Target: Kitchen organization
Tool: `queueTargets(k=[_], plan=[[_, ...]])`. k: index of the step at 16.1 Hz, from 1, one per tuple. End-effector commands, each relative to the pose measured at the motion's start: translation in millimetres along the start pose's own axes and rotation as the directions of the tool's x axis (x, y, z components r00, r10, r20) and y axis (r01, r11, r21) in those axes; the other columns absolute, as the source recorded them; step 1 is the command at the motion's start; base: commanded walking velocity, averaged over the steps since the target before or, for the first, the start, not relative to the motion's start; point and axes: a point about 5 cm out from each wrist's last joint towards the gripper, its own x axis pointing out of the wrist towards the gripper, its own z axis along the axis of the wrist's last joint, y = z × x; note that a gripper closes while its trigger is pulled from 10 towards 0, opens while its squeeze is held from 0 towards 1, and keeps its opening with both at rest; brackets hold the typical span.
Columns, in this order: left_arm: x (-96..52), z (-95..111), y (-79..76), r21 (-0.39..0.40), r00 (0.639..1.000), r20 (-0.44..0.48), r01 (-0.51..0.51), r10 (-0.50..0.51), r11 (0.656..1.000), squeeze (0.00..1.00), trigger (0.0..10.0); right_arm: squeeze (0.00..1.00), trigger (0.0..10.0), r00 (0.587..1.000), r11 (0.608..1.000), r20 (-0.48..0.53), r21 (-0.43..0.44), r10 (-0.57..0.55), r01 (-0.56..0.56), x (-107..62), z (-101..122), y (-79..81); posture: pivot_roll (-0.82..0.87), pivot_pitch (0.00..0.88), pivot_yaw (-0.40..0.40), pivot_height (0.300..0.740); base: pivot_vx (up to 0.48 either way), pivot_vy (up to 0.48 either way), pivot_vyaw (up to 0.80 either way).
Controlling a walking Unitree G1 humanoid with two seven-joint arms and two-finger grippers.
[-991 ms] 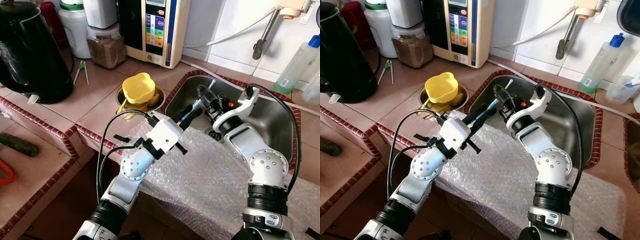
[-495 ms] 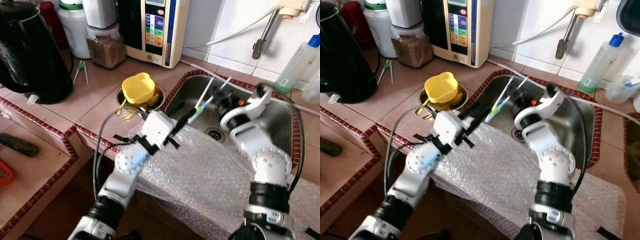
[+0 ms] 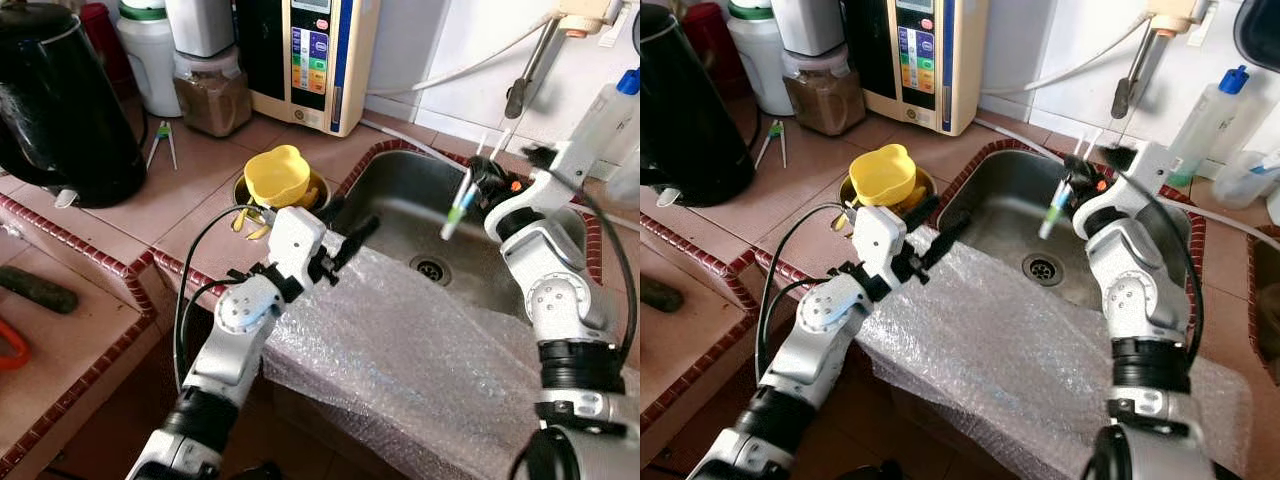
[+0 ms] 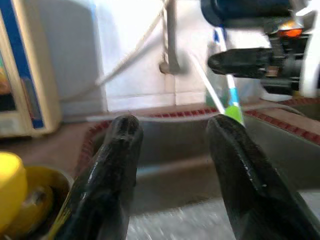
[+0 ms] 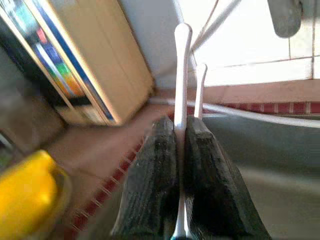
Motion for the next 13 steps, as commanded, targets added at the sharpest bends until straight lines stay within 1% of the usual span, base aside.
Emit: queueTargets(k=[1, 2, 3, 4, 5, 7, 8, 9, 12, 13], plan=[[-1.3, 2, -0.9, -0.002, 0.999, -0.023, 0.043, -0.044, 0.999, 1.00, 10.0, 0.00, 0.0, 1.000, 0.998, 0.003, -0.060, 0.020, -0.019, 3.0, 4, -4.8, -0.09, 0.067, -0.017, 0.740, 0.000, 0.000, 0.00], [-1.9, 3, -0.1, 0.002, 0.998, -0.029, 0.050, -0.050, 0.999, 1.00, 10.0, 0.00, 0.0, 1.000, 0.998, -0.003, -0.066, 0.022, -0.022, 3.3, 3, -6.7, -0.09, 0.067, -0.016, 0.740, 0.000, 0.000, 0.00], [-4.6, 1, 5.5, -0.024, 0.995, -0.085, 0.048, -0.050, 0.999, 1.00, 10.0, 0.00, 0.0, 0.997, 0.991, -0.059, -0.128, 0.041, -0.048, 5.9, -5, -13.5, -0.09, 0.064, -0.014, 0.740, 0.000, 0.000, 0.00], [-5.5, 0, 6.4, -0.032, 0.994, -0.099, 0.051, -0.054, 0.998, 1.00, 10.0, 0.00, 0.0, 0.996, 0.988, -0.076, -0.141, 0.047, -0.057, 6.5, -7, -14.8, -0.09, 0.064, -0.014, 0.740, 0.000, 0.000, 0.00], [-10.5, -4, 7.7, -0.007, 0.987, -0.140, 0.079, -0.079, 0.997, 1.00, 10.0, 0.00, 0.0, 0.993, 0.984, -0.108, -0.167, 0.052, -0.069, 7.6, -14, -17.8, -0.08, 0.059, -0.015, 0.740, 0.000, 0.000, 0.00], [-17.2, -10, 6.4, 0.027, 0.975, -0.189, 0.127, -0.120, 0.992, 1.00, 10.0, 0.00, 0.0, 0.985, 0.981, -0.158, -0.170, 0.069, -0.096, 7.4, -28, -16.8, -0.07, 0.054, -0.015, 0.740, 0.000, 0.000, 0.00], [-18.0, -12, 5.9, 0.022, 0.972, -0.203, 0.123, -0.116, 0.992, 1.00, 10.0, 0.21, 8.0, 0.979, 0.979, -0.191, -0.173, 0.075, -0.109, 6.2, -36, -15.2, -0.07, 0.051, -0.012, 0.740, 0.000, 0.000, 0.00], [-17.7, -12, 4.6, 0.032, 0.971, -0.211, 0.122, -0.113, 0.992, 1.00, 10.0, 1.00, 10.0, 0.974, 0.979, -0.217, -0.175, 0.065, -0.105, 4.4, -45, -15.9, -0.08, 0.049, -0.011, 0.740, 0.000, 0.000, 0.00], [-14.0, -11, 0.5, 0.047, 0.975, -0.201, 0.107, -0.095, 0.993, 1.00, 10.0, 1.00, 10.0, 0.975, 0.985, -0.214, -0.146, 0.062, -0.094, 0.0, -55, -16.5, -0.08, 0.053, -0.014, 0.740, 0.000, 0.000, 0.00], [-13.2, -11, 0.2, 0.032, 0.977, -0.198, 0.094, -0.085, 0.995, 1.00, 10.0, 1.00, 10.0, 0.974, 0.984, -0.214, -0.139, 0.079, -0.110, -1.7, -57, -14.0, -0.08, 0.053, -0.014, 0.740, 0.000, 0.000, 0.00]])
